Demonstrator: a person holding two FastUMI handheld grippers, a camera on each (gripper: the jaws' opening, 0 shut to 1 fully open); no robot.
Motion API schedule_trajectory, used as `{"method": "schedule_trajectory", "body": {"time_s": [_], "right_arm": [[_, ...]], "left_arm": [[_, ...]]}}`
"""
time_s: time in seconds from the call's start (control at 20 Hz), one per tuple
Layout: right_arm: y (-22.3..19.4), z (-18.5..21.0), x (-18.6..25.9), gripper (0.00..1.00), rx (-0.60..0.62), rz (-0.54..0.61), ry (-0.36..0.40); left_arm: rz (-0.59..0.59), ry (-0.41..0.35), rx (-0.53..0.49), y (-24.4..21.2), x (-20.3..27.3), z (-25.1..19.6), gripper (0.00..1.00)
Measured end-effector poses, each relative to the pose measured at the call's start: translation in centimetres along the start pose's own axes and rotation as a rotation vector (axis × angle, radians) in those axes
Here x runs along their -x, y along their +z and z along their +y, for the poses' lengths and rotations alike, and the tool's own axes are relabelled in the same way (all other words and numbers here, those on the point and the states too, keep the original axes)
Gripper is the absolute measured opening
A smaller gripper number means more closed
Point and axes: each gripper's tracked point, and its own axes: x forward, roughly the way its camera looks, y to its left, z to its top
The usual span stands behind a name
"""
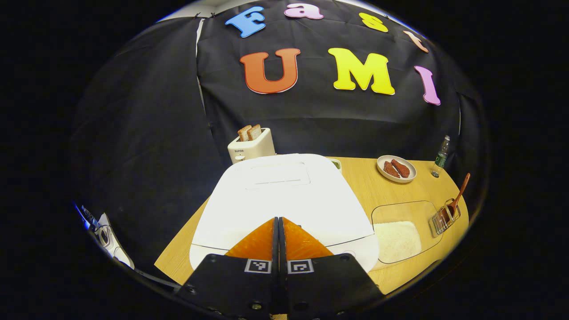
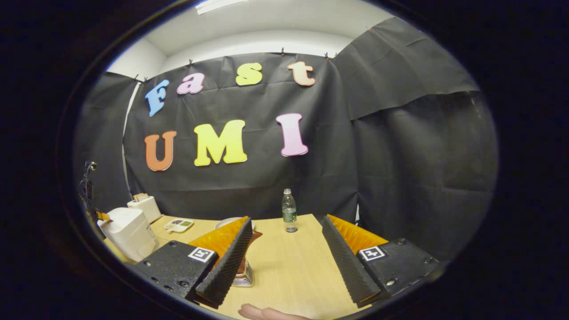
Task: Close the left gripper, press the button to open the rice cooker; take a wooden spoon from the chopstick holder with the right hand, scoop a spoonful of rice and pour it into the rice cooker, then put the wooden spoon back into the chopstick holder.
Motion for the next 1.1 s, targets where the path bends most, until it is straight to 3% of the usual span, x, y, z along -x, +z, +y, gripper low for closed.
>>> {"method": "schedule_trajectory", "body": {"time_s": [0.3, 0.6, 0.7, 0.8, 0.85, 0.9, 0.95, 1.1], "right_arm": [[-0.5, 1.7, 1.0, 1.0, 0.042, 0.013, 0.027], [-2.2, 2.8, 0.8, 1.0, 0.053, 0.035, 0.025], [-3.0, 3.2, 0.6, 1.0, 0.051, 0.054, 0.032], [-3.6, 3.4, 0.2, 1.0, 0.057, 0.067, 0.028], [-3.9, 3.5, -0.1, 1.0, 0.061, 0.073, 0.024], [-4.2, 3.7, -0.4, 1.0, 0.061, 0.079, 0.023], [-4.6, 4.0, -0.6, 1.0, 0.061, 0.085, 0.024], [-5.9, 4.8, -1.7, 0.99, 0.054, 0.116, 0.026]], "left_arm": [[-0.049, 0.003, 0.013, 1.0, 0.7, 0.2, 0.0], [-0.213, 0.046, 0.04, 6.0, 4.6, 2.1, 0.0], [-0.166, 0.054, 0.089, 4.6, 6.6, 2.5, 0.0], [-0.171, -0.013, 0.108, 4.0, 8.9, 0.9, 0.0], [-0.19, -0.036, 0.098, 4.1, 10.1, 0.4, 0.19], [-0.209, -0.047, 0.085, 3.8, 11.0, 0.1, 0.55], [-0.228, -0.045, 0.073, 3.6, 11.8, 0.2, 0.66], [-0.291, -0.041, 0.047, 3.5, 14.2, 0.2, 0.76]]}}
